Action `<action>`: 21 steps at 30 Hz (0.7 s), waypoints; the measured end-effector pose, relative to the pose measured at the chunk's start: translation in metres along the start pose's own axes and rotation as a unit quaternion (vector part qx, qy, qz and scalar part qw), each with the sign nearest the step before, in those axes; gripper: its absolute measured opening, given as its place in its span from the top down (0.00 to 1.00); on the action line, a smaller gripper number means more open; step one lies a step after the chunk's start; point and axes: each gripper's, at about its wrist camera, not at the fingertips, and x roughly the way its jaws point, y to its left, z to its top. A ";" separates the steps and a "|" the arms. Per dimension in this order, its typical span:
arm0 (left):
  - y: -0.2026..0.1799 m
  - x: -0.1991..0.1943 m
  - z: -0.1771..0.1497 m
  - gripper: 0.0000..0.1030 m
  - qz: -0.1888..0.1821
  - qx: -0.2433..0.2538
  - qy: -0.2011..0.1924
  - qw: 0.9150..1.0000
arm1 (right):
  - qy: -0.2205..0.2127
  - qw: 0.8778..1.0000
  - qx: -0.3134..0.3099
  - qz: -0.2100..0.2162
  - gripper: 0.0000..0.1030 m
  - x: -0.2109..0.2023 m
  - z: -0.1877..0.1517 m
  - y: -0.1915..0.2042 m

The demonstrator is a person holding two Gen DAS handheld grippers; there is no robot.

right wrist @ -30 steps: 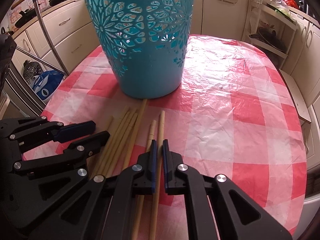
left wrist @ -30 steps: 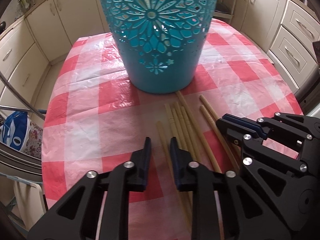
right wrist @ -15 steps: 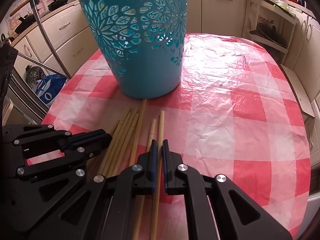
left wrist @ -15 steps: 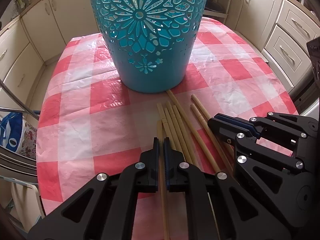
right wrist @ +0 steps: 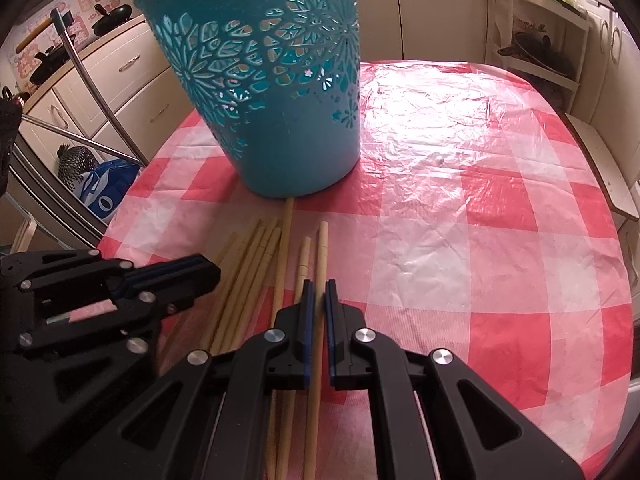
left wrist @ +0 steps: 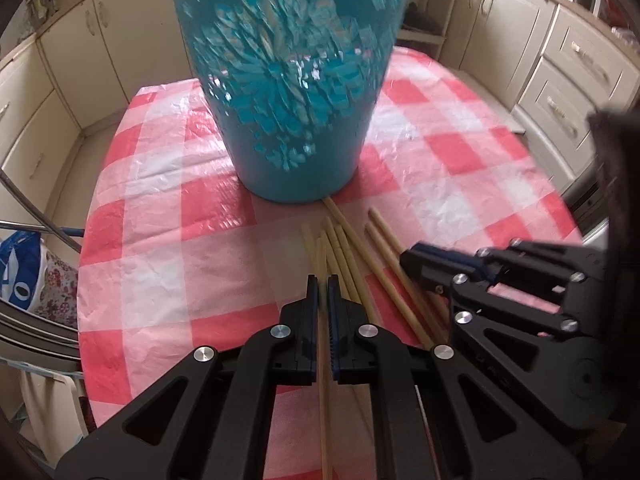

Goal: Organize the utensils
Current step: 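Lift the chopstick with the left tool and carry it over the basket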

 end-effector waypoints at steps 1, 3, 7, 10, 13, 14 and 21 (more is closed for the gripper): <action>0.005 -0.008 0.003 0.96 -0.017 -0.008 -0.006 1.000 | 0.000 1.000 0.004 0.003 0.94 0.000 0.000 -0.001; 0.014 -0.024 0.011 0.96 -0.042 -0.021 -0.024 0.999 | 0.001 1.000 0.015 0.011 0.94 0.000 0.001 -0.006; 0.032 -0.065 0.029 0.96 -0.080 -0.042 -0.081 0.993 | 0.001 0.999 0.033 0.022 0.94 -0.002 0.002 -0.013; 0.040 -0.094 0.046 0.96 -0.094 -0.053 -0.127 0.986 | 0.002 0.999 0.043 0.027 0.94 -0.001 0.003 -0.016; 0.041 -0.114 0.068 0.96 -0.097 -0.060 -0.166 0.979 | 0.002 0.998 0.055 0.035 0.94 0.001 0.005 -0.021; 0.040 -0.122 0.078 0.96 -0.092 -0.061 -0.186 0.976 | 0.003 0.997 0.060 0.039 0.94 0.001 0.005 -0.023; 0.024 -0.158 0.149 0.96 -0.057 -0.061 -0.303 0.949 | 0.001 0.996 0.075 0.046 0.94 -0.002 0.003 -0.032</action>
